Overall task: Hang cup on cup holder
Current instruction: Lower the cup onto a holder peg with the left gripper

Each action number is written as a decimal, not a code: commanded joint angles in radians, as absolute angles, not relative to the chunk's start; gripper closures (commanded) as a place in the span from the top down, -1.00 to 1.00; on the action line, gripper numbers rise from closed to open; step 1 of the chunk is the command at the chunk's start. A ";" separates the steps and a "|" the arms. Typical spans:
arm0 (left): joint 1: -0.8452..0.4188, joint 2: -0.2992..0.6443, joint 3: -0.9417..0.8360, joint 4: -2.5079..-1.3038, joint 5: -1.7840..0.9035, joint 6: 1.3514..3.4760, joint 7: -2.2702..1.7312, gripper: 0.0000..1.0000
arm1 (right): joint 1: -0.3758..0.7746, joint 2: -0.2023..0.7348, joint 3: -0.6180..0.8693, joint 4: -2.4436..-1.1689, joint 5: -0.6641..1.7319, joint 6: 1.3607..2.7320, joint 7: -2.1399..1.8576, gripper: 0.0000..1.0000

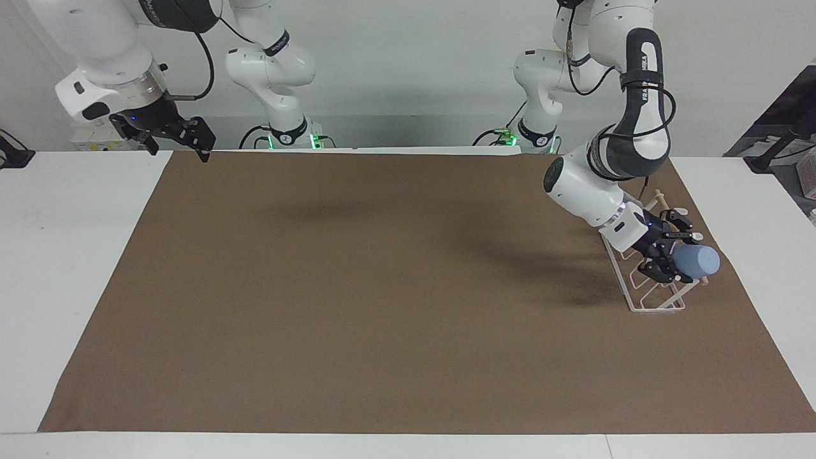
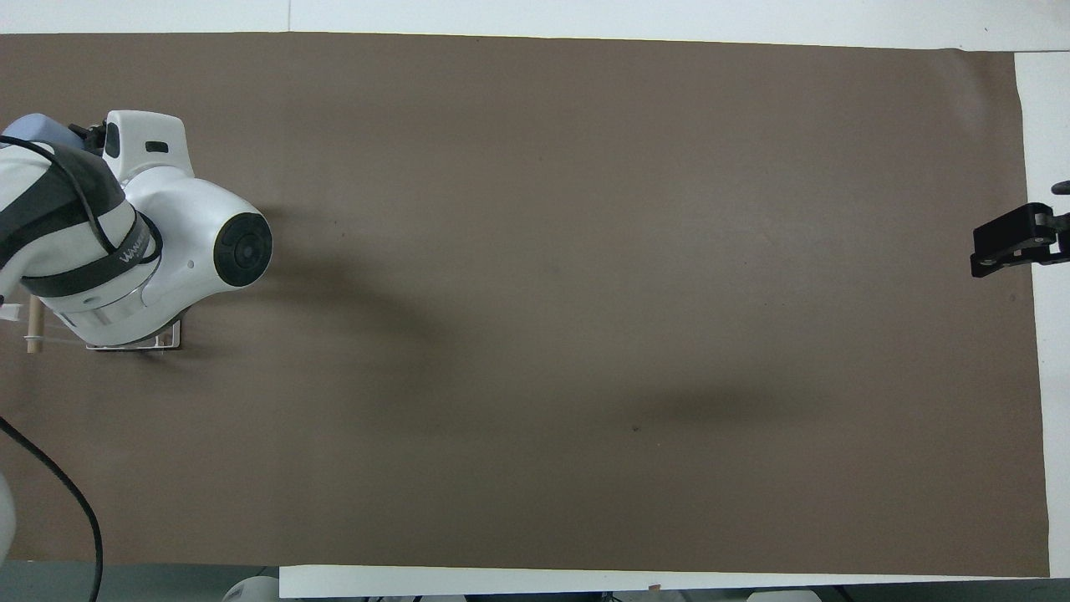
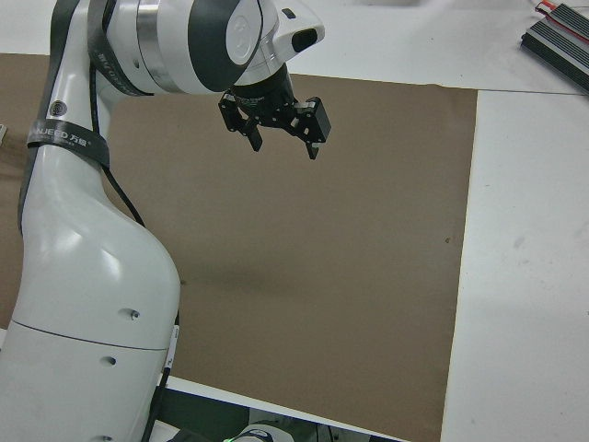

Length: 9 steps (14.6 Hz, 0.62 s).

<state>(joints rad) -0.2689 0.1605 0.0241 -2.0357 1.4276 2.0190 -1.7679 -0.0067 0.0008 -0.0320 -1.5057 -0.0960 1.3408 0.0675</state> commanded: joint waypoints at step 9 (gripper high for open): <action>-0.222 0.146 0.023 -2.088 1.448 2.123 -1.758 -0.41 | -0.032 -0.018 -0.037 -1.540 -0.086 1.344 0.003 1.00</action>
<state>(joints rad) -0.2416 0.1607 0.0267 -2.0586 1.4281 2.0935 -1.7660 -0.0161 0.0005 -0.0384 -1.5179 -0.0954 1.3403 0.0326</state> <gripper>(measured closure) 0.233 0.000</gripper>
